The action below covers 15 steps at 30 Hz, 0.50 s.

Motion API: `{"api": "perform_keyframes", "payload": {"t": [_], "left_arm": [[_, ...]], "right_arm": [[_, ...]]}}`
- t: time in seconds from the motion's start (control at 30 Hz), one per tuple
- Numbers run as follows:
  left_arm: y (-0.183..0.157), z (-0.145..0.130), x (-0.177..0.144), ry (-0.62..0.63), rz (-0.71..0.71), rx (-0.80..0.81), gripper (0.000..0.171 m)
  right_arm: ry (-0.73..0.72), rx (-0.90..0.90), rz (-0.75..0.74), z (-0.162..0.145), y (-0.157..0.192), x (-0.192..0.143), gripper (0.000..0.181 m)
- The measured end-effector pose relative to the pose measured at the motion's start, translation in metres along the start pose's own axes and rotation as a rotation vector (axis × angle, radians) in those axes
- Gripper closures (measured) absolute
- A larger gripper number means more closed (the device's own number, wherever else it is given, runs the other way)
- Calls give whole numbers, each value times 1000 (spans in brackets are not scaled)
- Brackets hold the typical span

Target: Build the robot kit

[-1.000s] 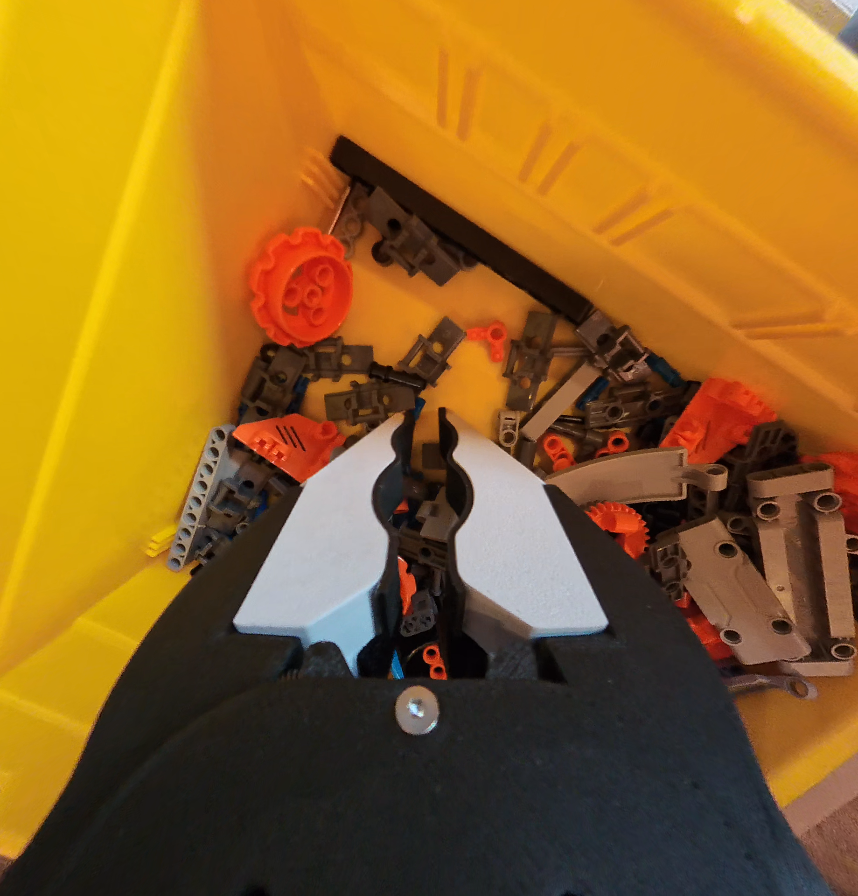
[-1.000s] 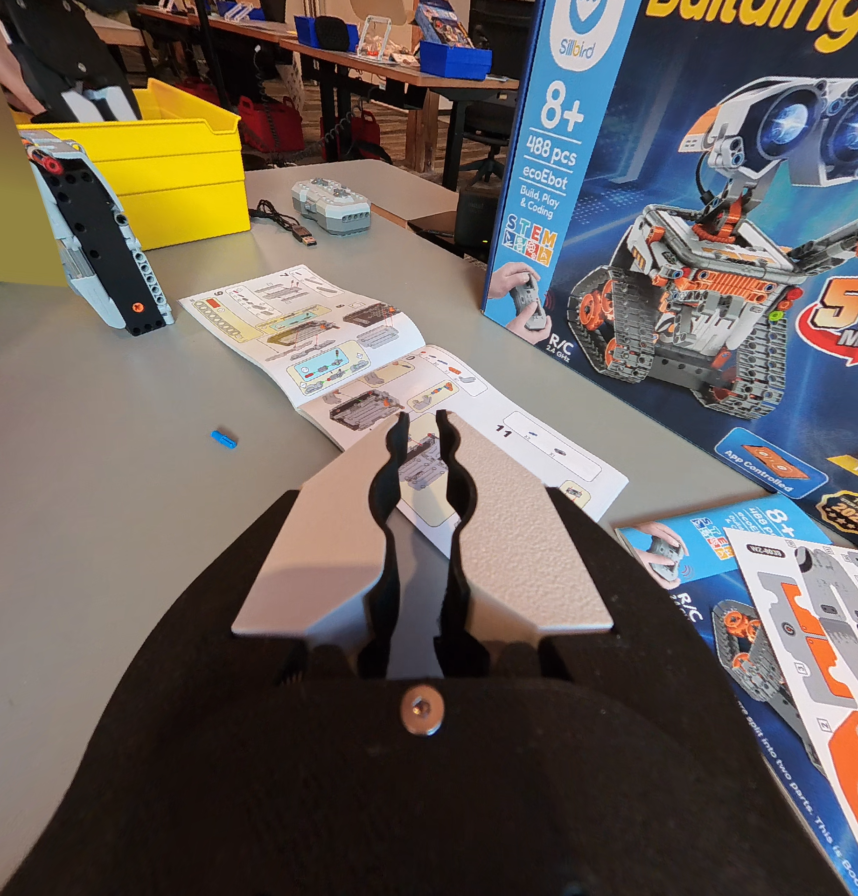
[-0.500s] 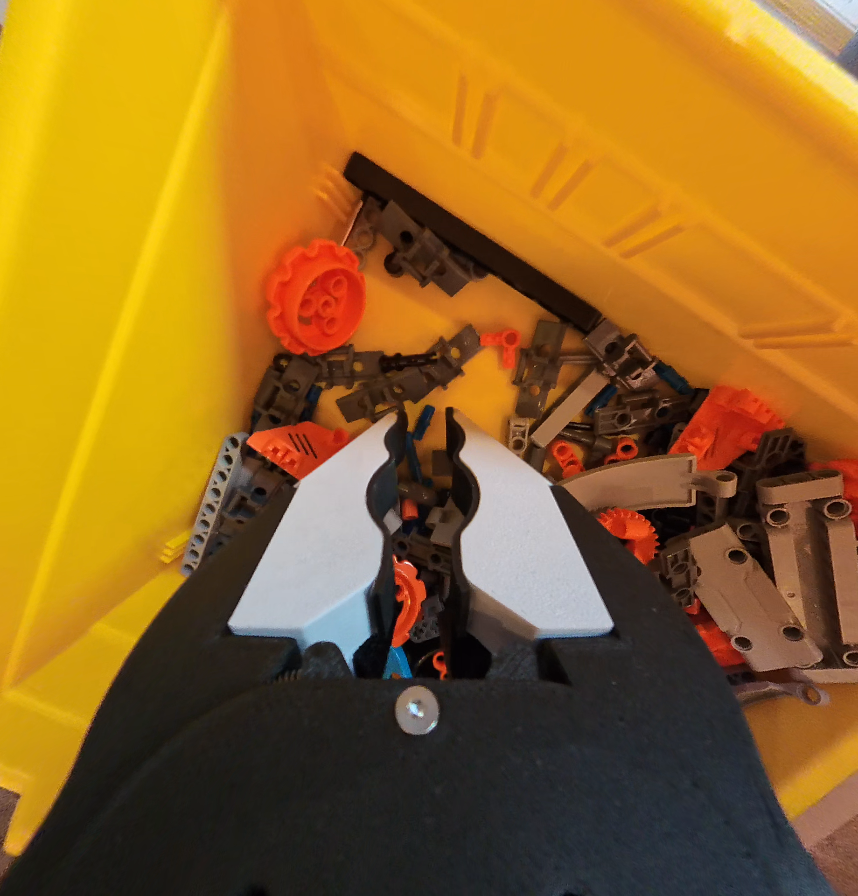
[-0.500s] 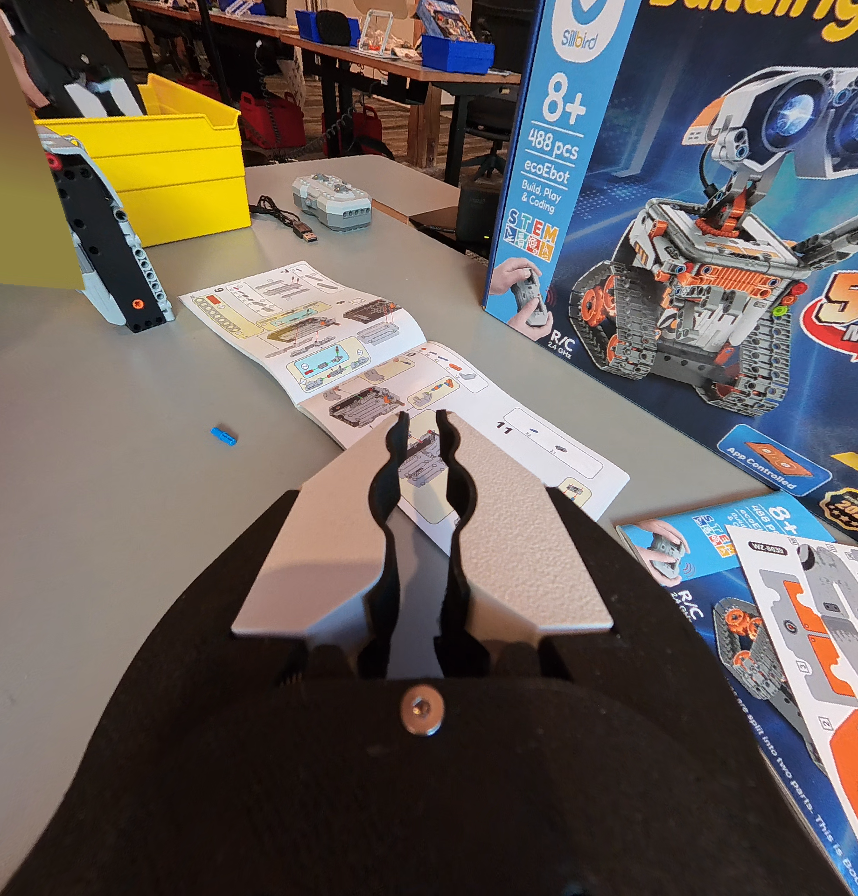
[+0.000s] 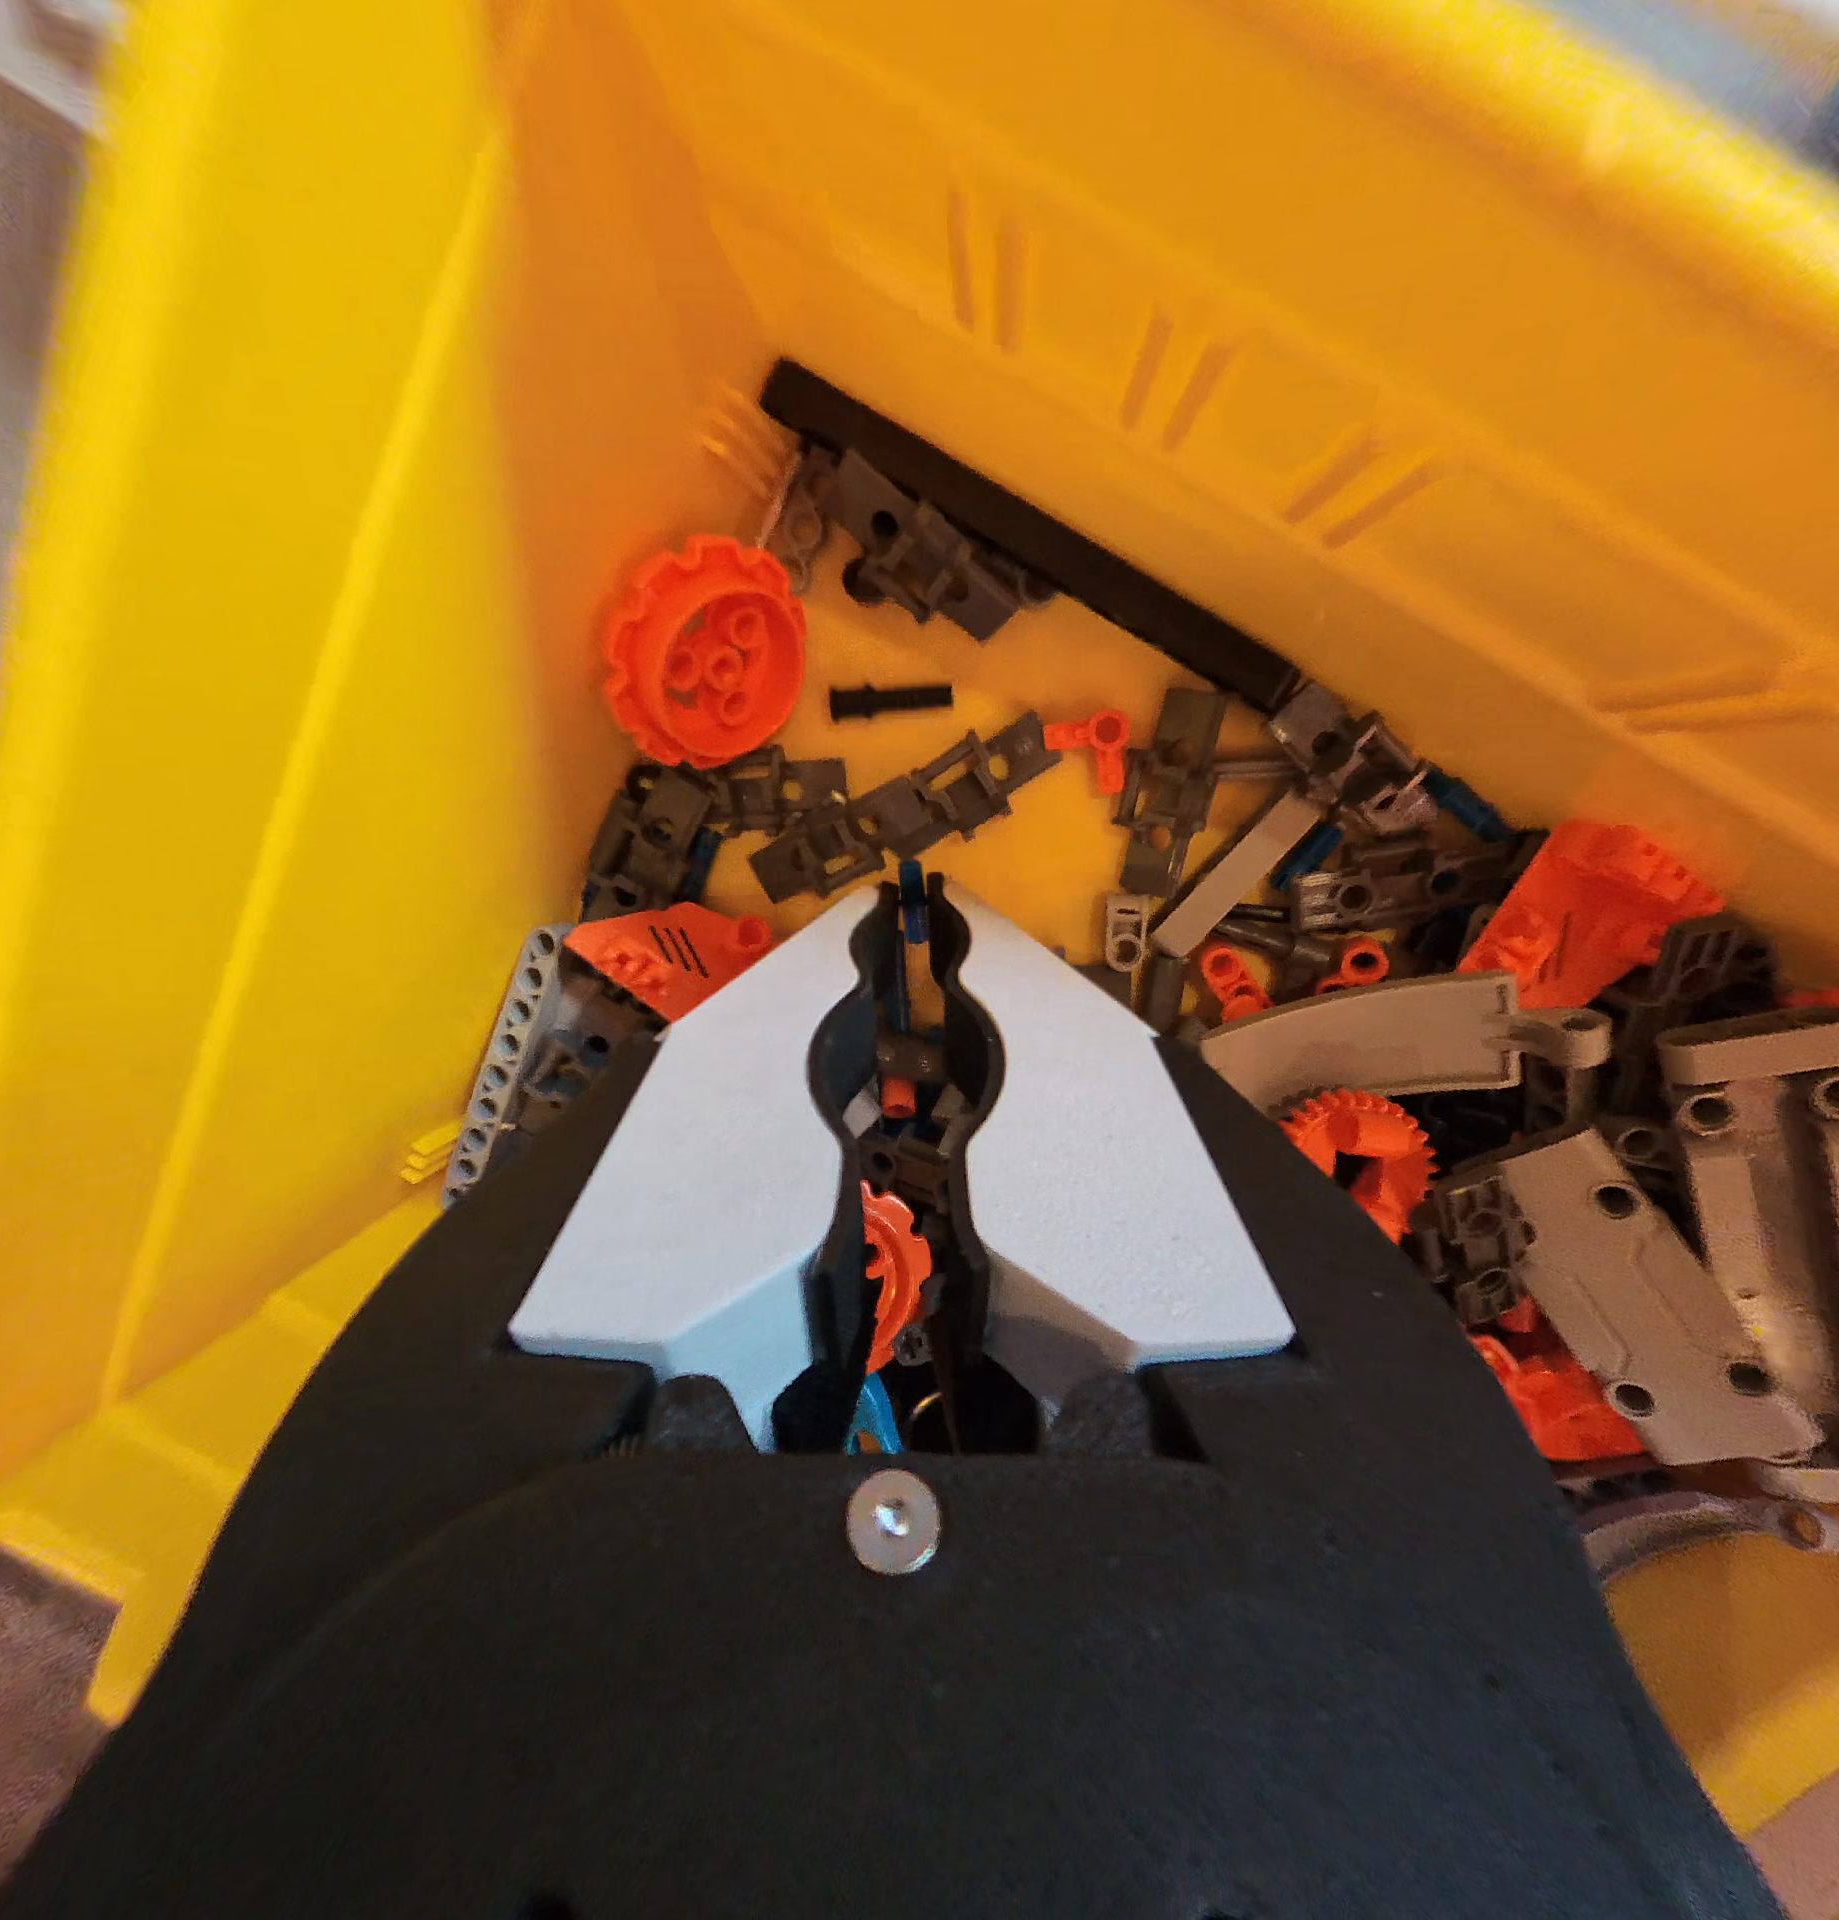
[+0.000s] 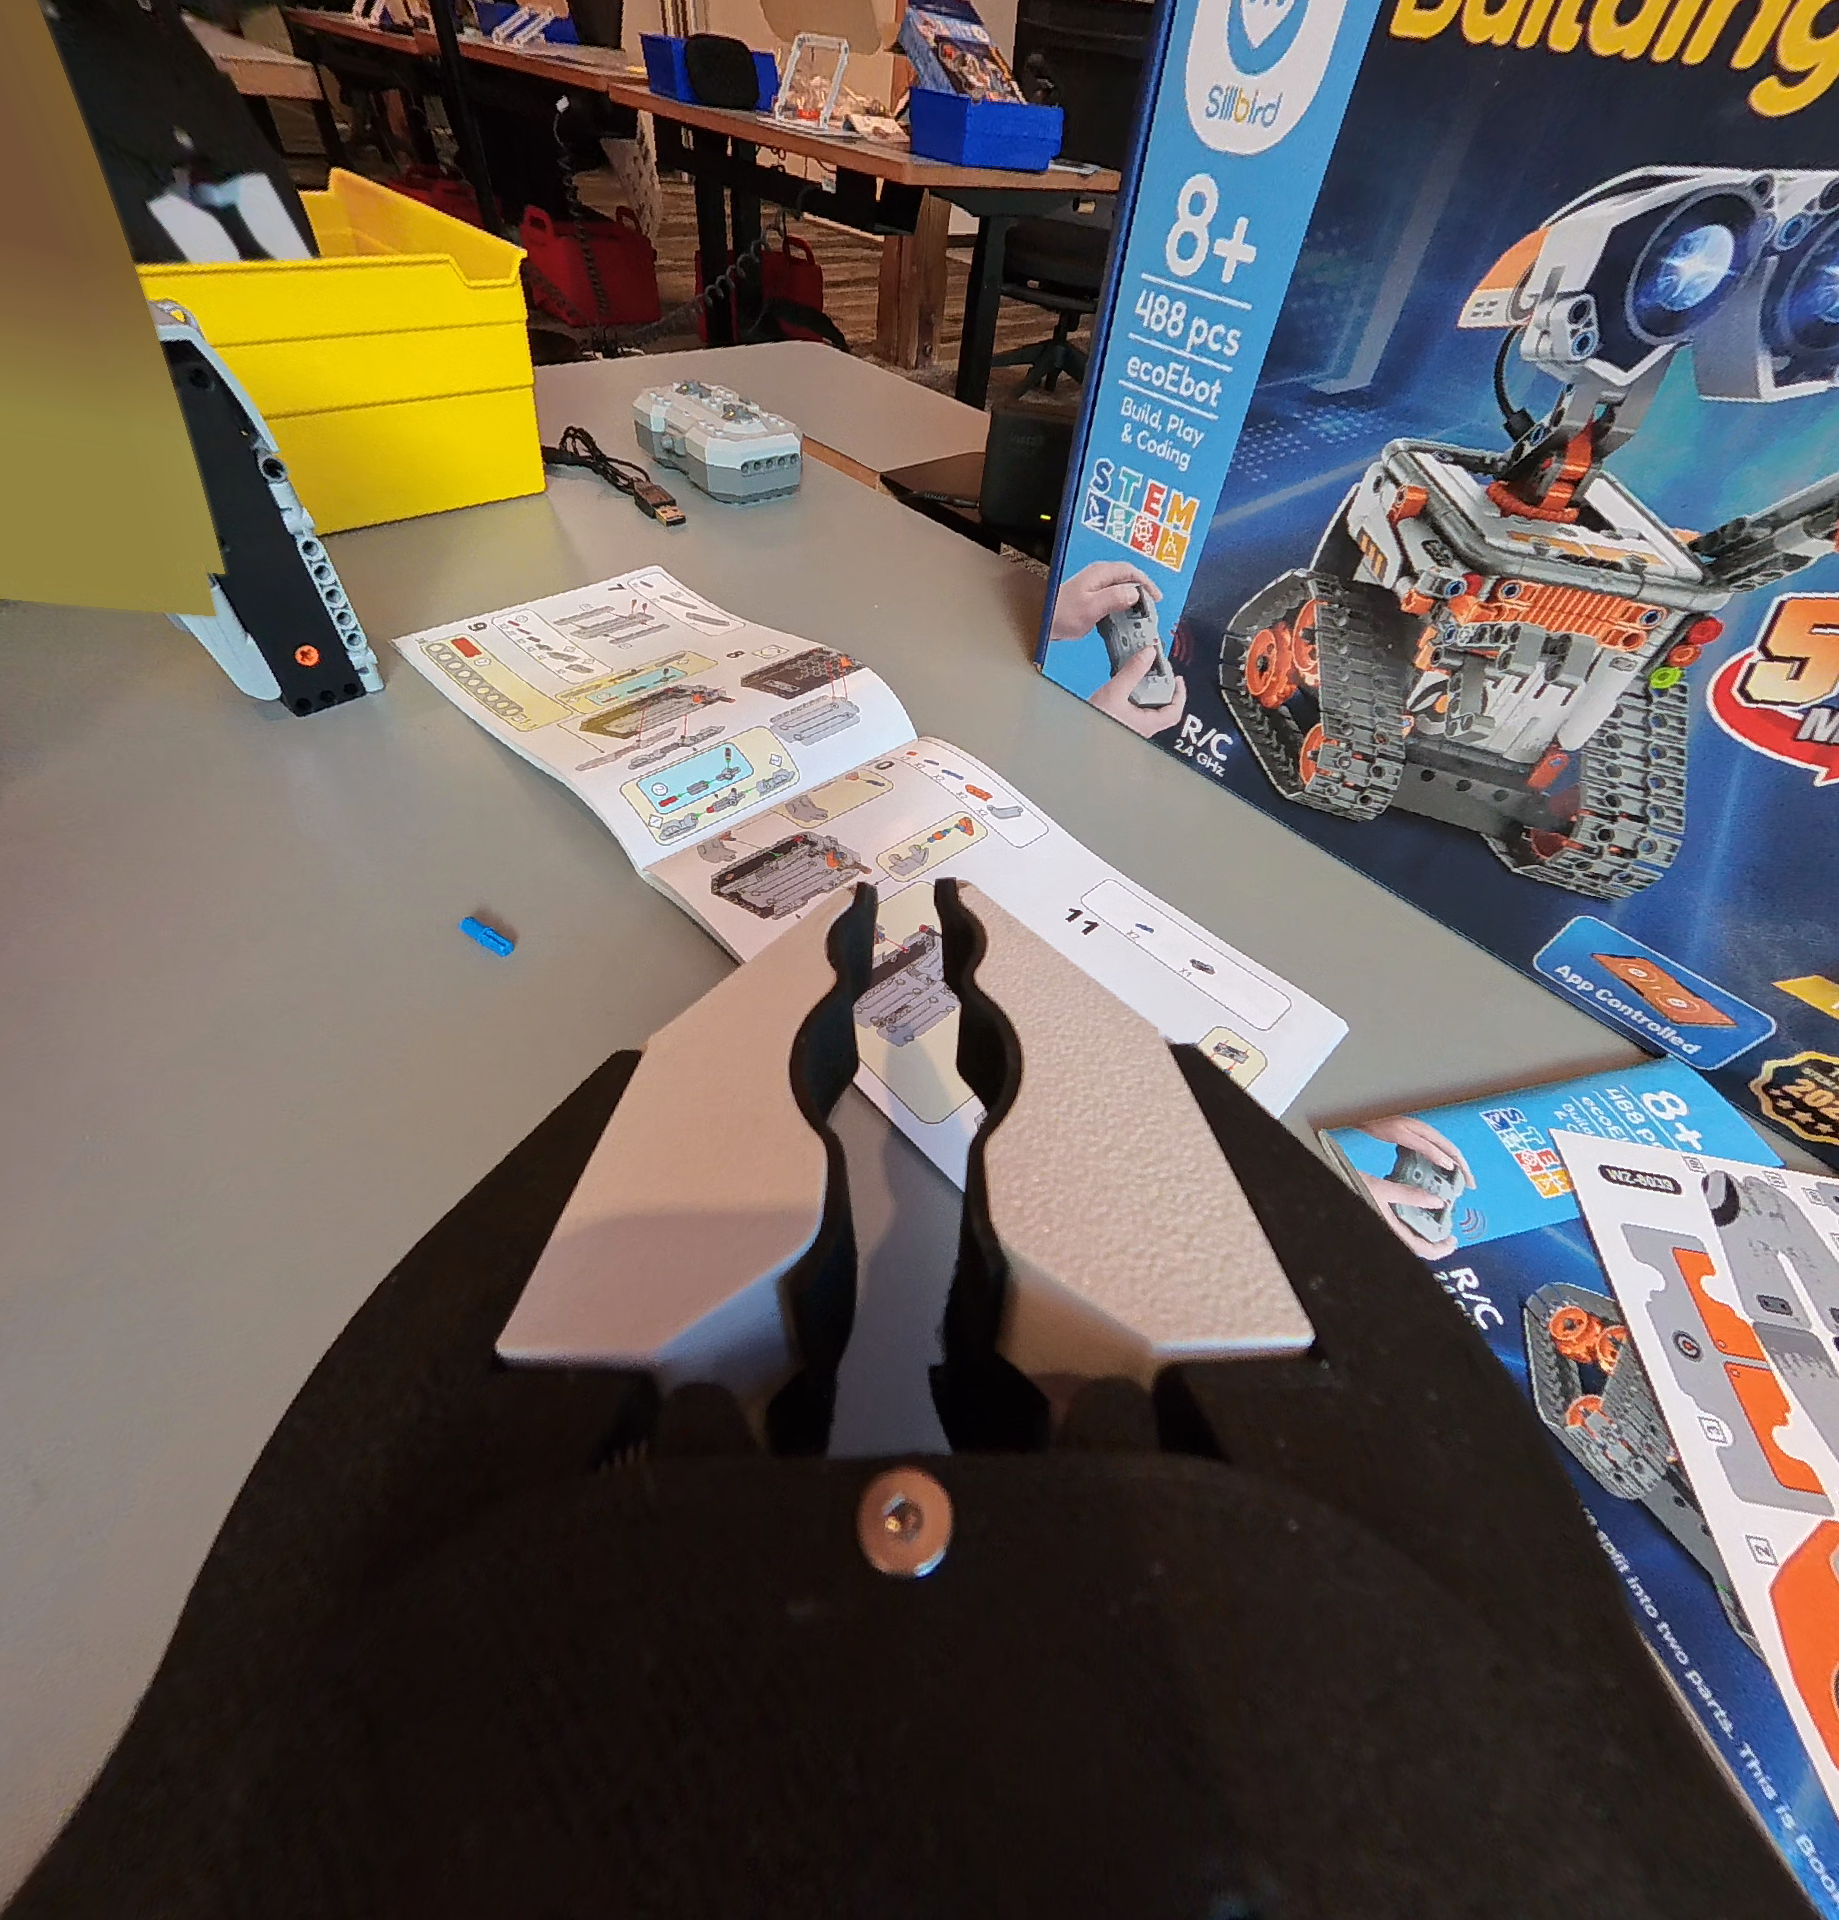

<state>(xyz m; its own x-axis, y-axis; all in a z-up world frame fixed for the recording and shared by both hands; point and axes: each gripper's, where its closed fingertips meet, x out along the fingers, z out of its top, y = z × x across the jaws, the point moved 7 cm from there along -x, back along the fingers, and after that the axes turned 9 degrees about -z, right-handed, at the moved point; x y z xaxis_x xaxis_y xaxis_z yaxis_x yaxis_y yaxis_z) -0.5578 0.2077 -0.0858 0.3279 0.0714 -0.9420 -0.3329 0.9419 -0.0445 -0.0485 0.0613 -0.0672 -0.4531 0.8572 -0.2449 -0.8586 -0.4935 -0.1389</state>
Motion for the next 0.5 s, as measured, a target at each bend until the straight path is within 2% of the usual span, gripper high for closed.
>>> {"api": "perform_keyframes", "payload": {"t": [0.07,0.17,0.3,0.4,0.5], "left_arm": [[0,10,-21,-98,30,-44,168],[-13,38,-73,-293,135,-108,168],[-84,94,-134,-527,105,-114,169],[-160,136,-126,-559,-70,-88,168],[-228,168,-81,-513,-218,-36,168]], "right_arm": [[-7,4,-1,1,0,-1,170],[-24,13,-3,4,-1,-3,170],[-48,50,12,8,-1,-5,170],[-64,57,18,13,2,-6,170],[-76,46,25,17,6,-9,170]]}}
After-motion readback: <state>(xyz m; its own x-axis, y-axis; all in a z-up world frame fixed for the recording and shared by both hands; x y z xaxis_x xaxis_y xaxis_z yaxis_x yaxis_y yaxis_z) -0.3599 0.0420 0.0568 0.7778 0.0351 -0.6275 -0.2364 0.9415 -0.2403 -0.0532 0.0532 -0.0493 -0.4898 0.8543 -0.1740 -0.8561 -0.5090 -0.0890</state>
